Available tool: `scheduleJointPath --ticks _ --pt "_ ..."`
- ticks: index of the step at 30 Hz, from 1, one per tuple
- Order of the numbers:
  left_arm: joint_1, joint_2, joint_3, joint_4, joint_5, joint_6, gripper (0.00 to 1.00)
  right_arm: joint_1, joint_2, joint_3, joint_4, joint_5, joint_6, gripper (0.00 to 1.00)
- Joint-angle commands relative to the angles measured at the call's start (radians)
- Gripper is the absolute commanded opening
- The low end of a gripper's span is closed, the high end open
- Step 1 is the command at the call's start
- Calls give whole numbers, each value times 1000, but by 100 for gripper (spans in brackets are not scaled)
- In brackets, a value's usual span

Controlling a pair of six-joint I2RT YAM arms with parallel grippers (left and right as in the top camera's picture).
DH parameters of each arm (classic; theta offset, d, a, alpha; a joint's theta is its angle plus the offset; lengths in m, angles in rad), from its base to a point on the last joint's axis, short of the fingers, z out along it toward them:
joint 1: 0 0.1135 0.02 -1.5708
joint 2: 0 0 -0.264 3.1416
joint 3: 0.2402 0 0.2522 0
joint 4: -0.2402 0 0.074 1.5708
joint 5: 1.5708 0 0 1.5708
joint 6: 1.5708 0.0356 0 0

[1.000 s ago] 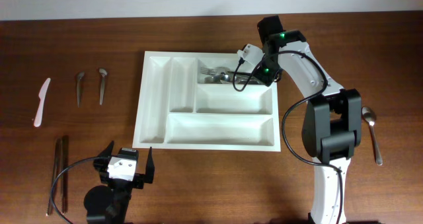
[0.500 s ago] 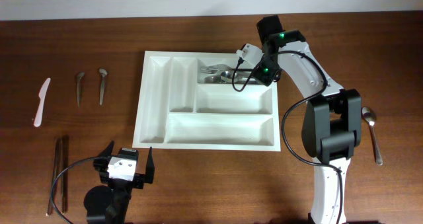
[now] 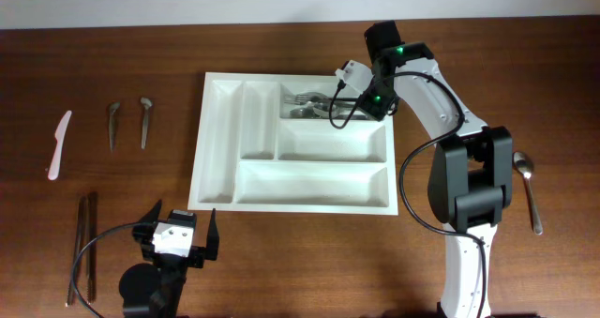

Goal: Pack container

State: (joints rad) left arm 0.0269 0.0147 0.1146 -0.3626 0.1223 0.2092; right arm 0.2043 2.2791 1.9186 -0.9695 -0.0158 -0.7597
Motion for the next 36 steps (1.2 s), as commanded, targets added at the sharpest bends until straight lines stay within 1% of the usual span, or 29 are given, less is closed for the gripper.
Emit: scheduleJointPath --ticks 1,18,19,21,36 --pt "5 -8 -4 -1 -8 13 99 -4 18 10 -4 9 5 25" --pt "5 -8 -4 -1 -8 13 99 -4 18 10 -22 2 5 26" --pt "5 -8 -4 -1 -8 13 99 -4 18 10 -22 0 5 28" --pt "5 -8 -4 -1 -8 13 99 -4 18 10 -21 0 5 38" --pt "5 -8 -4 -1 -8 13 99 -3 38 10 -21 0 8 38"
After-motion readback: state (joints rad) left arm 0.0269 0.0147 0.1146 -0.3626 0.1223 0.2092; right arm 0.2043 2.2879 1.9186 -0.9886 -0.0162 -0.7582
